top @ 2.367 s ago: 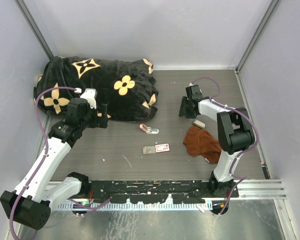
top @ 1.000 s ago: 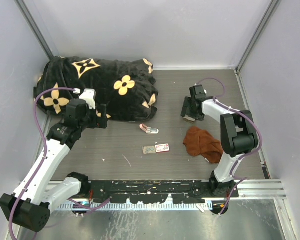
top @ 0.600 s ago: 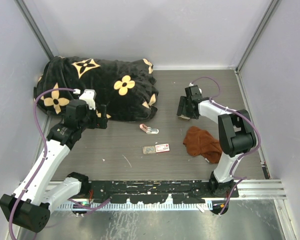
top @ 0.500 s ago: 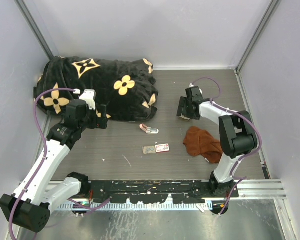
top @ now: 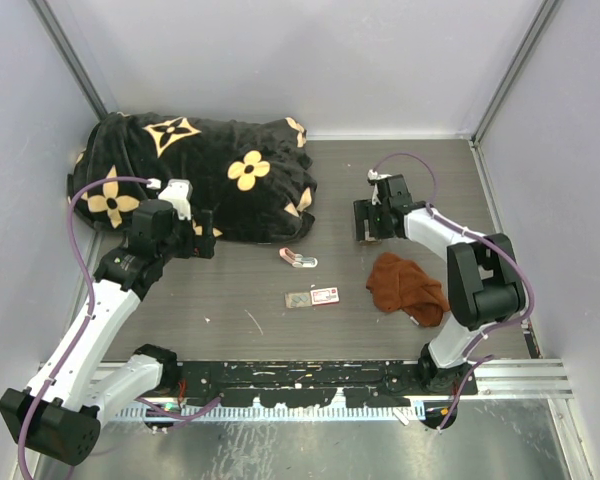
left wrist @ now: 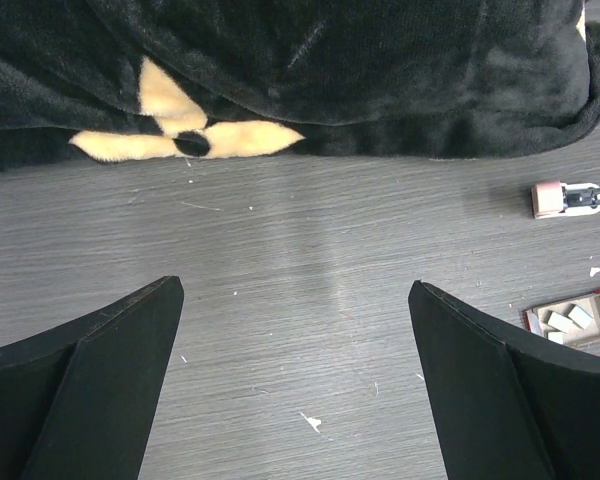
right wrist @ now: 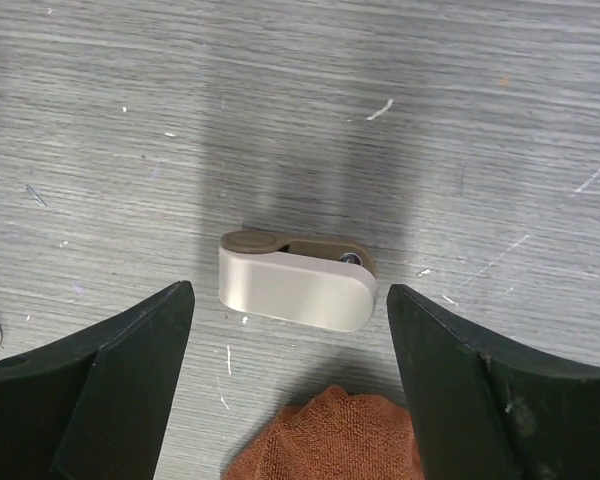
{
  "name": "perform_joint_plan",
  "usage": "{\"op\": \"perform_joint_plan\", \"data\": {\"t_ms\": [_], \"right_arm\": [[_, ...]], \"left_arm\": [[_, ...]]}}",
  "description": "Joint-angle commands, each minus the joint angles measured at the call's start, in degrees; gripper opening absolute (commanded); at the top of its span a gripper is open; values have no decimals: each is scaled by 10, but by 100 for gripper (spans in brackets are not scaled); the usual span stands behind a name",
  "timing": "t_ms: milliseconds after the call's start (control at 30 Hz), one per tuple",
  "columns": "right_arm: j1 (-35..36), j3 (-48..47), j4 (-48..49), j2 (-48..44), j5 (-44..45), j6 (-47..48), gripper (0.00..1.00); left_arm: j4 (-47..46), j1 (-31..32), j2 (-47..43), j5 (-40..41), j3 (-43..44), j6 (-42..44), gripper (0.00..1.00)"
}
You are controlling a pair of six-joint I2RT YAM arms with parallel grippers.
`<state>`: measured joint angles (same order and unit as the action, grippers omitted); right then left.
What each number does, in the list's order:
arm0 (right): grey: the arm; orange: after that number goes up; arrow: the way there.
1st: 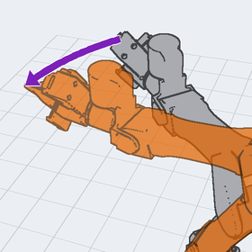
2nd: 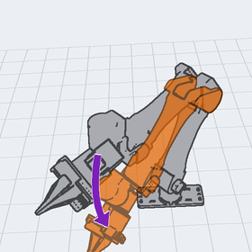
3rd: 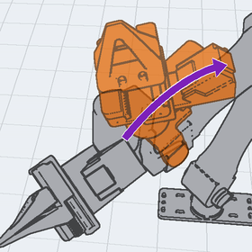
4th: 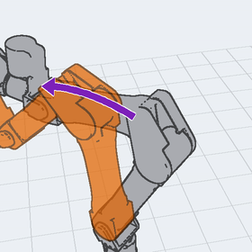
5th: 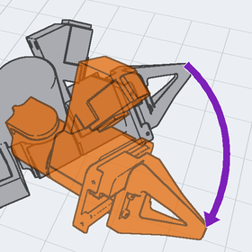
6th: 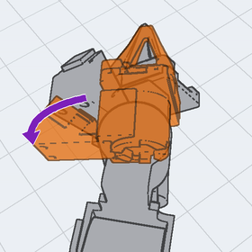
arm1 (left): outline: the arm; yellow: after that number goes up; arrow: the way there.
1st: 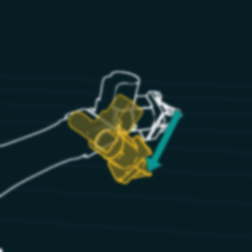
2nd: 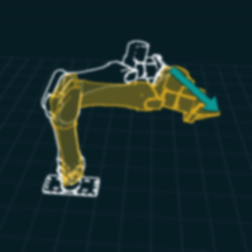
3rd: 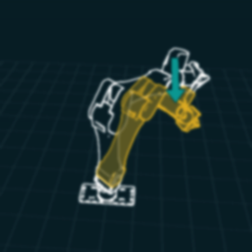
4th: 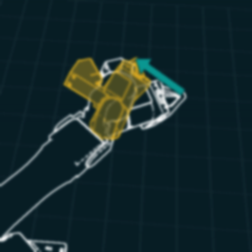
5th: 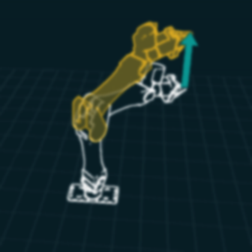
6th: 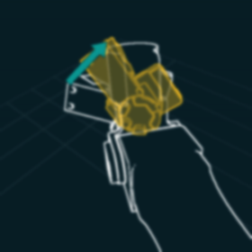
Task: Load the staples into the stapler
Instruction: Move the stapler to the center of the board.
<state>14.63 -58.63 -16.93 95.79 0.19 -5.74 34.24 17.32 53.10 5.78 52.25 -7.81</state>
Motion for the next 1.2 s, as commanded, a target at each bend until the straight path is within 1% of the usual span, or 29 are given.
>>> {"op": "perform_joint_plan", "data": {"t_ms": [0, 100, 233, 367, 467, 500, 567, 633, 700, 767, 867, 967, 1067, 1167], "right_arm": [[3, -58, -2, 22, -37, 24, 82], [20, -66, -7, 29, -41, 21, 78], [38, -59, 2, 34, -78, 8, 76], [57, -54, 8, 47, -119, -11, 74], [67, -41, 24, 40, -149, -30, 74], [67, -36, 29, 30, -149, -38, 74], [66, -33, 29, 10, -133, -48, 78], [52, -32, 26, -14, -124, -68, 81], [23, -24, 27, -48, -128, -93, 83], [-15, -6, 30, -79, -138, -115, 84], [-67, 24, 37, -130, -153, -130, 84], [-104, 49, 37, -175, -143, -144, 88], [-123, 76, 38, -219, -125, -160, 88], [-129, 93, 37, -255, -117, -176, 88]], "left_arm": [[-21, -4, -8, -3, 3, 7, 98], [-20, -6, -7, -1, 2, 8, 98], [-21, -6, -6, -13, 1, 9, 98], [-30, -6, 0, -55, -1, 10, 100], [-45, 2, 10, -102, 4, -4, 91], [-51, 12, 16, -110, 6, -14, 90], [-83, 47, 28, -112, 5, -34, 89], [-127, 108, 51, -91, 5, -50, 90], [-181, 185, 91, -85, 15, -58, 92], [-235, 221, 147, -104, 35, -70, 93], [-298, 254, 253, -131, 79, -69, 92], [-339, 283, 346, -151, 132, -35, 91], [-372, 296, 434, -188, 192, -15, 91], [-383, 296, 522, -223, 245, -1, 91]]}}
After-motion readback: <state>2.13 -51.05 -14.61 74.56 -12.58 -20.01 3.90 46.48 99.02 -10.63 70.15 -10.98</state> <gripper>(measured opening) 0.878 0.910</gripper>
